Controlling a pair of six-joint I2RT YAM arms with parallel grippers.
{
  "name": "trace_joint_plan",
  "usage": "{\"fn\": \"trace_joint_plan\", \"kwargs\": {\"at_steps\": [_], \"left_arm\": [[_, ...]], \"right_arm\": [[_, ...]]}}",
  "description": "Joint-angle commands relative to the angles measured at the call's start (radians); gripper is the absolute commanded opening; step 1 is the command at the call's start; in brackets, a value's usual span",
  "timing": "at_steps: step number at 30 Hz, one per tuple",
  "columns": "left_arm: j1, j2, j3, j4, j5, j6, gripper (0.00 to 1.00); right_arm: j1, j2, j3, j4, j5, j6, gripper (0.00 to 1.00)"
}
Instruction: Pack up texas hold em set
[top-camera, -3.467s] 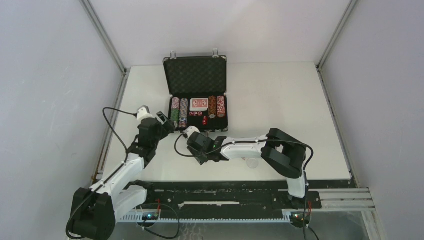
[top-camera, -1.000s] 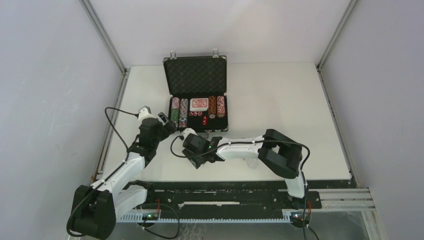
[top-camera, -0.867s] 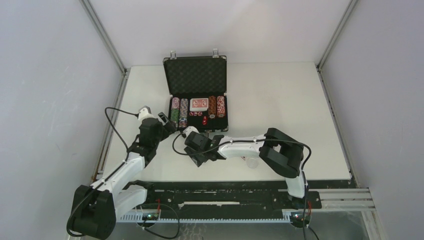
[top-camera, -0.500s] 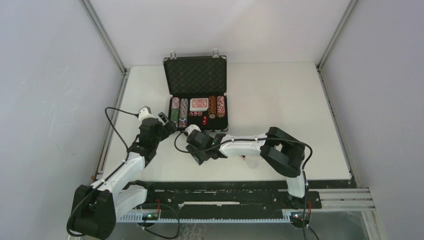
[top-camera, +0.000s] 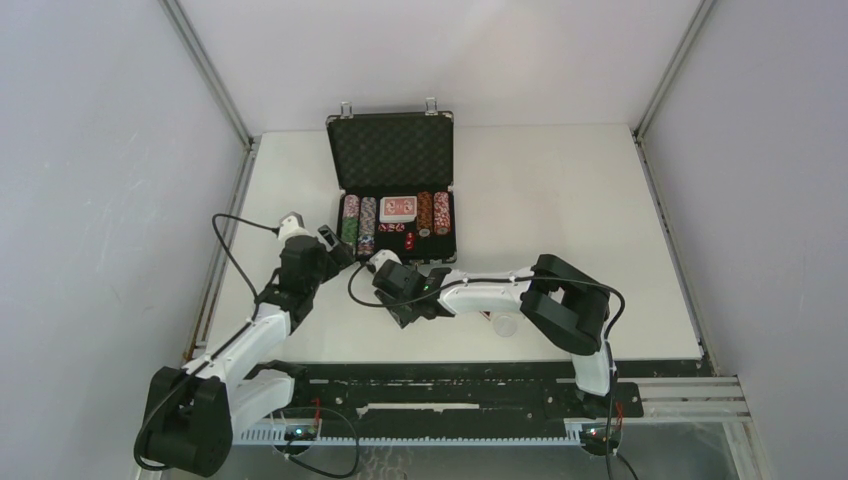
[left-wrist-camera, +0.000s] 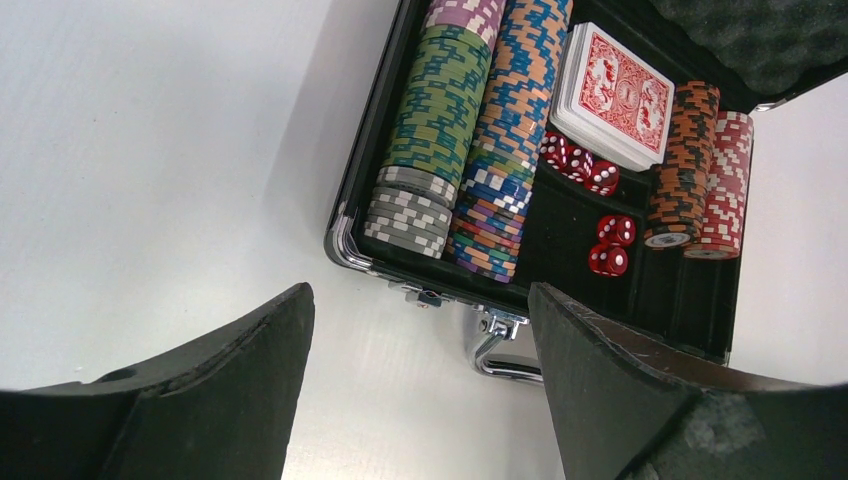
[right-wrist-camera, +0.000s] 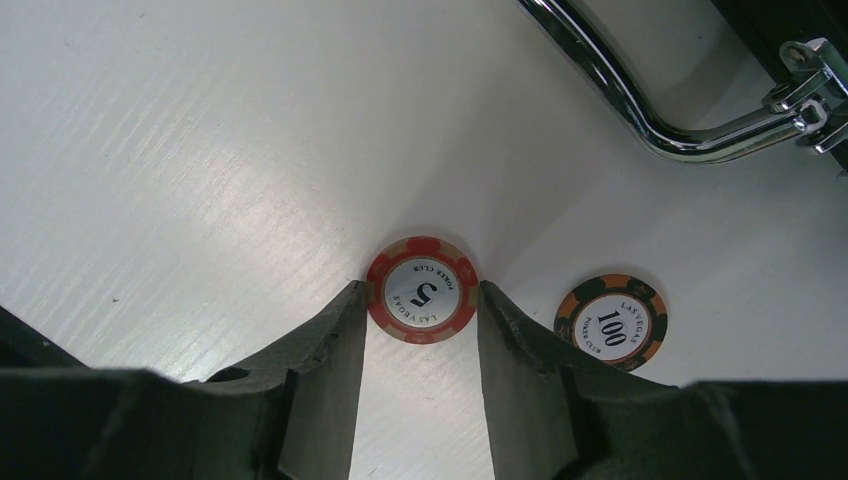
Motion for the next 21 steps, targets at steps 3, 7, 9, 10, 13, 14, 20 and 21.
{"fn": "trace_joint_plan", "kwargs": {"at_steps": [3,7,9,10,13,14,20,21], "left_arm": [[0.005,-0.005,-0.018,0.049,0.017,-0.018,0.83],[0.005,-0.008,-0.020,0.049,0.015,-0.017,0.83],[0.005,-0.006,-0.019,0.049,0.015,-0.017,0.83],[0.005,-0.005,-0.019,0.049,0.016,-0.017,0.83],[0.005,-0.006,-0.019,0.049,0.015,-0.016,0.83],[0.006,-0.006,-0.019,0.049,0.015,-0.016,0.83],[0.005,0.000,-0.019,0.049,0.015,-0.015,0.83],[0.005,0.002,-0.019,0.049,0.016,-0.016,0.83]], "right_arm": [[0.013,-0.011,0.015,0.005,-0.005,0.015,0.47],[0.013,-0.021,0.014,0.002,0.005,0.017,0.47],[0.012,-0.031,0.014,0.001,0.009,0.017,0.46],[0.011,-0.038,0.015,0.001,0.009,0.016,0.45],[0.006,-0.060,0.014,0.001,0.009,0.015,0.43],[0.004,-0.064,0.016,0.003,0.010,0.014,0.43],[-0.006,-0.079,0.014,0.001,0.010,0.010,0.41],[-0.006,-0.080,0.014,0.002,0.011,0.009,0.41]]}}
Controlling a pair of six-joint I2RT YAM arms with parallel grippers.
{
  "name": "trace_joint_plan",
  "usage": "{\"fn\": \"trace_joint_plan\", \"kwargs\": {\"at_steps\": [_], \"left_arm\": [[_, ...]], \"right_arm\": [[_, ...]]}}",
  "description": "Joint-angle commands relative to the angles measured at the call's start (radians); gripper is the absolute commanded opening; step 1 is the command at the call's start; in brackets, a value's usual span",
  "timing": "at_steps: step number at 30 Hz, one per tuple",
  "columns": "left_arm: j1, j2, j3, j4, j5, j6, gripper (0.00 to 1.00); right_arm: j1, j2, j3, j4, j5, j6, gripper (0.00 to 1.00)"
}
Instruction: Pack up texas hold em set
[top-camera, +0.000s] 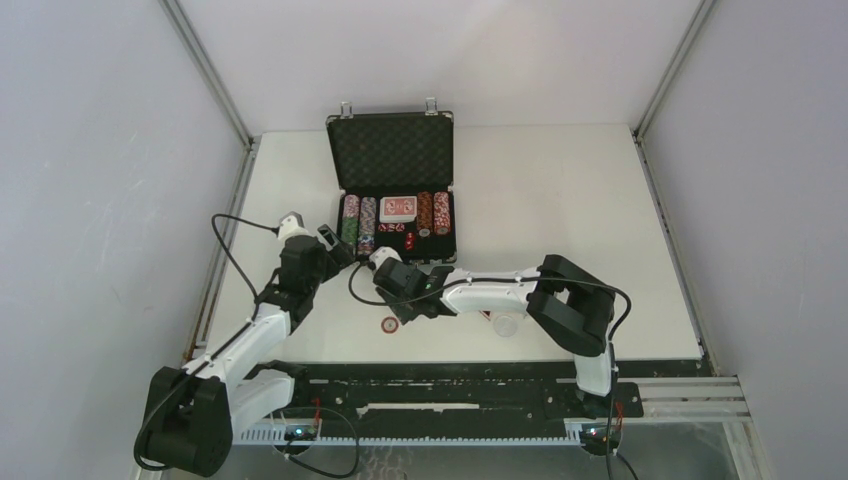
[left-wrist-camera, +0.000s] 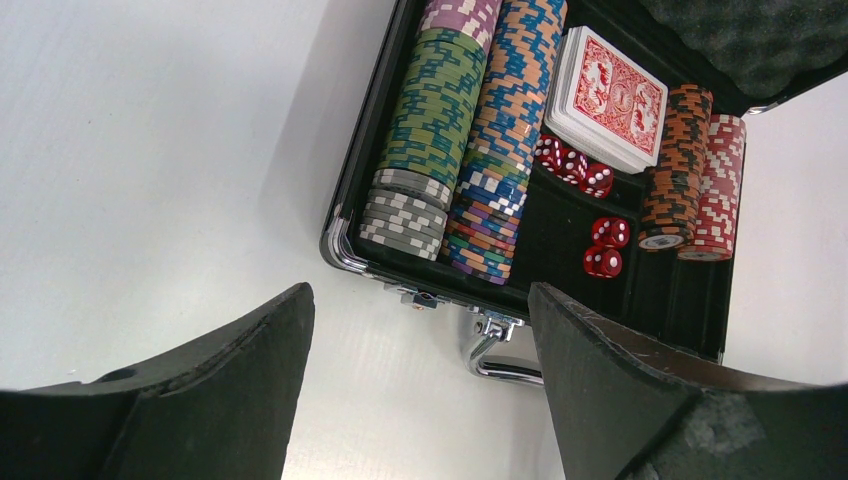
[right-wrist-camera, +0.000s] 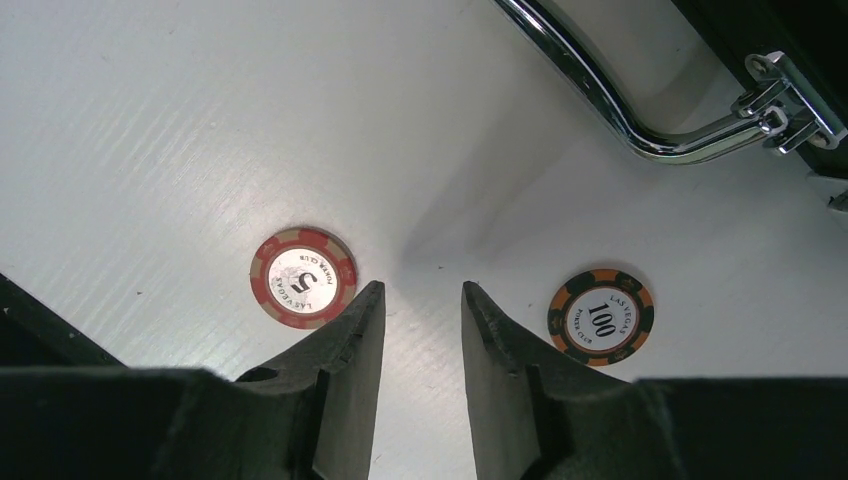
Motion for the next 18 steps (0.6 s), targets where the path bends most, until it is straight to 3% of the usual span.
{"fn": "trace_joint_plan", "kwargs": {"at_steps": [1,5,18], "left_arm": [[0.005,0.001,-0.019,0.042,0.011,-0.010,0.83],[0.005,0.000,-0.019,0.042,0.008,-0.010,0.83],[0.015,-0.008,-0.032,0.032,0.013,-0.040,0.84]], "right_arm": [[-0.007,-0.052,0.014,0.005,0.007,0.008,0.41],[-0.005,-0.053,0.016,0.008,-0.002,0.001,0.55],[0.108,-0.003,0.111,-0.013,-0.005,-0.027,0.66]]}}
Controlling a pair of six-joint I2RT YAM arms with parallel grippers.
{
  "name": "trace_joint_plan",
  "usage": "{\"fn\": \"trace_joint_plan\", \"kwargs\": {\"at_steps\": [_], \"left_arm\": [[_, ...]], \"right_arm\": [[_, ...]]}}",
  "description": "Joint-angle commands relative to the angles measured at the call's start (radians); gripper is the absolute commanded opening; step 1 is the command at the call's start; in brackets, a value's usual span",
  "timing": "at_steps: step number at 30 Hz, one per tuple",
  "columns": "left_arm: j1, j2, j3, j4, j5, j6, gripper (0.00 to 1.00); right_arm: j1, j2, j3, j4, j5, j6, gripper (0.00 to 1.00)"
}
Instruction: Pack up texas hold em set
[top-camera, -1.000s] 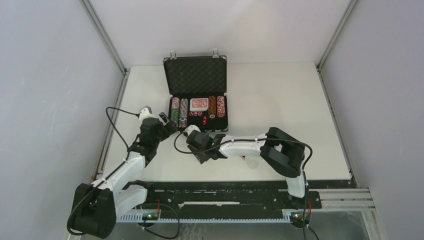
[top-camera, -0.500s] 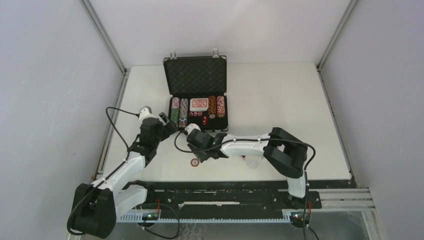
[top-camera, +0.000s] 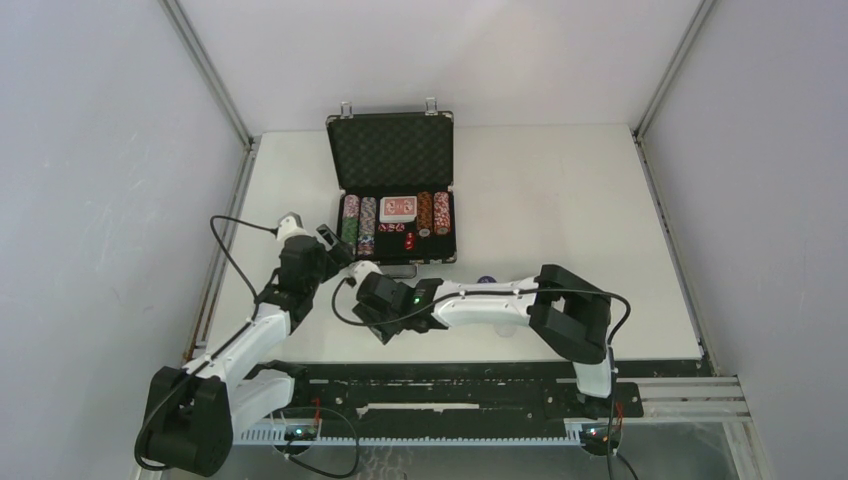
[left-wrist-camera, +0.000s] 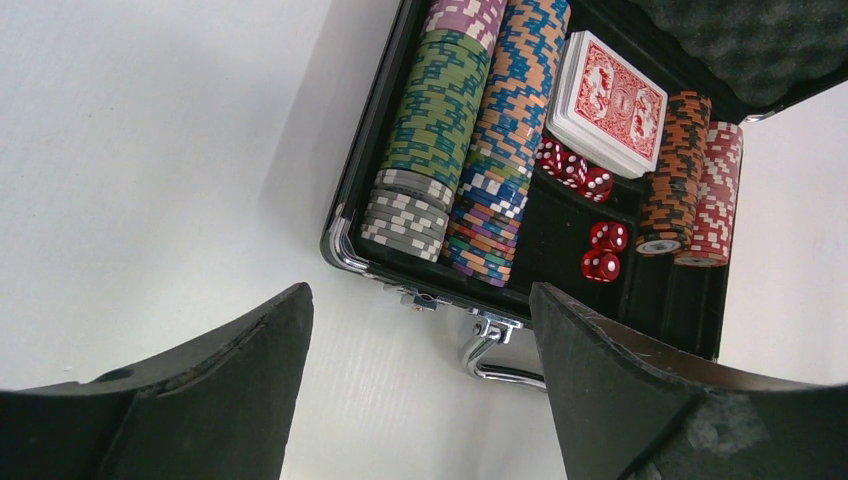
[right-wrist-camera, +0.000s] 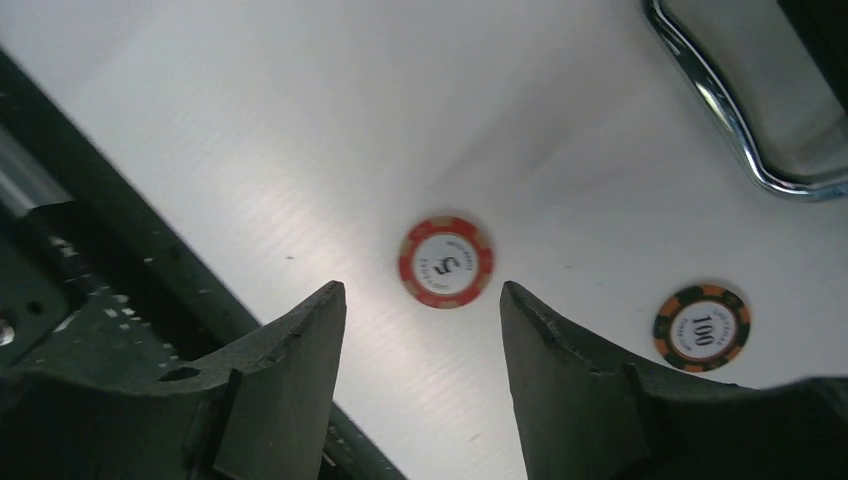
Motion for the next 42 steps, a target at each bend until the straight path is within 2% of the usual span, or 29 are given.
{"fn": "trace_joint_plan", "kwargs": {"at_steps": [1,18,30,37,42], "left_arm": [[0.012,-0.014,-0.034,0.029,0.012,-0.020,0.84],[0.012,-0.031,-0.036,0.018,0.004,-0.007,0.84],[0.013,-0.028,-0.039,0.023,0.009,-0.007,0.84],[0.013,-0.027,-0.040,0.026,0.013,-0.010,0.84],[0.014,-0.028,-0.042,0.030,0.017,-0.012,0.84]], "right_arm": [[0.020,0.002,0.061,0.014,-0.003,-0.014,0.67],[-0.021,0.067,0.075,-0.005,-0.018,0.002,0.69],[-0.015,0.091,0.067,0.003,-0.030,0.013,0.66],[-0.004,0.090,0.066,-0.013,0.000,0.010,0.59],[0.006,0.101,0.066,-0.026,0.022,0.016,0.58]]}}
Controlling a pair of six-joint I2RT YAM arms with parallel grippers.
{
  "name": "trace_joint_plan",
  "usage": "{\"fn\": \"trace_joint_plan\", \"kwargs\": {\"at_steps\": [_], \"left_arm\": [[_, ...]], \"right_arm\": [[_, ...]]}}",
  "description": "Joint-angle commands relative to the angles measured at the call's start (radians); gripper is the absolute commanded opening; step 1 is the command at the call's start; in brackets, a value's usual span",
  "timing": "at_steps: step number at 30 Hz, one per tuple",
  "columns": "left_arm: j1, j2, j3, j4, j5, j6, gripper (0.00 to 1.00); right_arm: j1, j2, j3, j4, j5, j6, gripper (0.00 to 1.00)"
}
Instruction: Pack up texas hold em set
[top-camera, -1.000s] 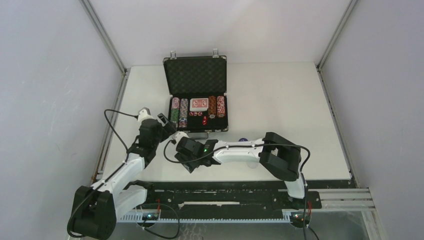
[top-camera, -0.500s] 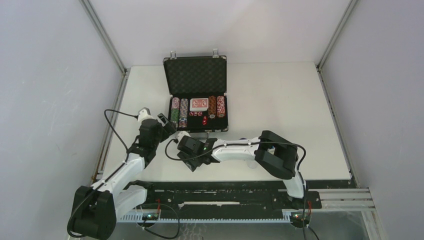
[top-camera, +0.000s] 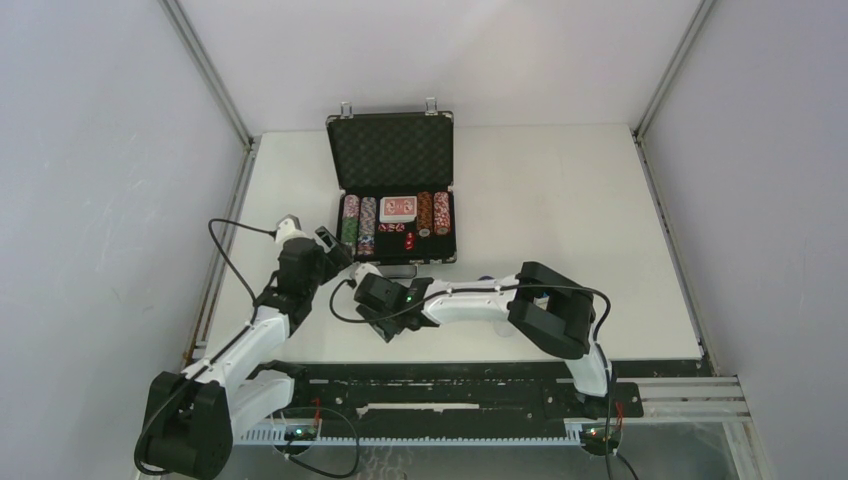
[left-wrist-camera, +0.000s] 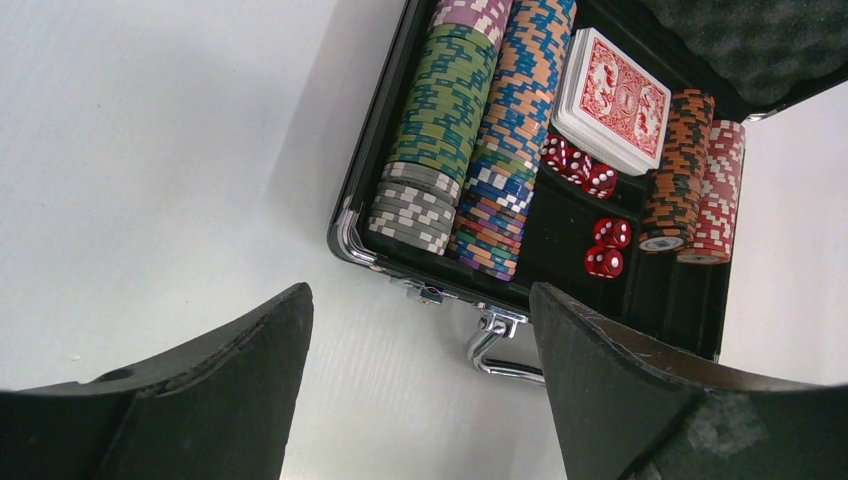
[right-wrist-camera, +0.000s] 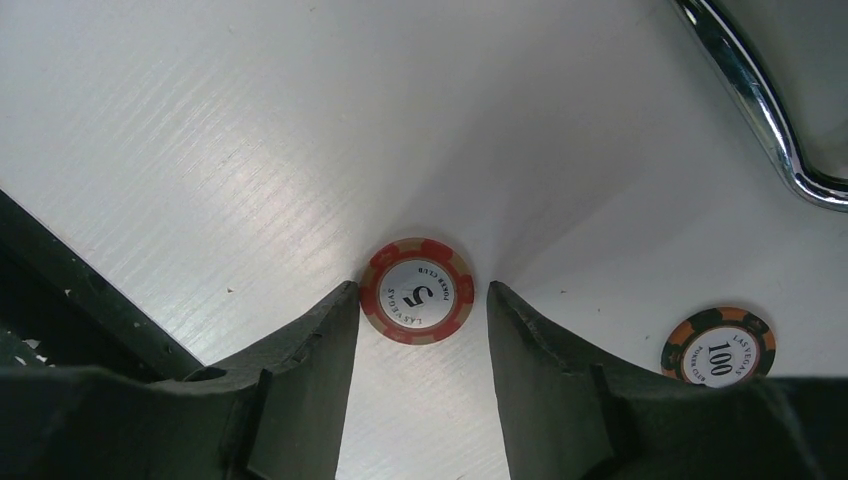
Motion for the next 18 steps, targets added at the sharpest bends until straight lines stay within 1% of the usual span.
{"fn": "trace_joint_plan", "kwargs": {"at_steps": [1,18], "left_arm": [[0.007,-0.004,-0.026,0.039,0.018,-0.006,0.84],[0.007,-0.011,-0.033,0.043,0.026,-0.008,0.84]], "right_arm": [[0.014,0.009,0.015,-0.009,0.031,0.013,0.58],[0.043,0.036,0.047,-0.023,0.049,0.018,0.61]]}}
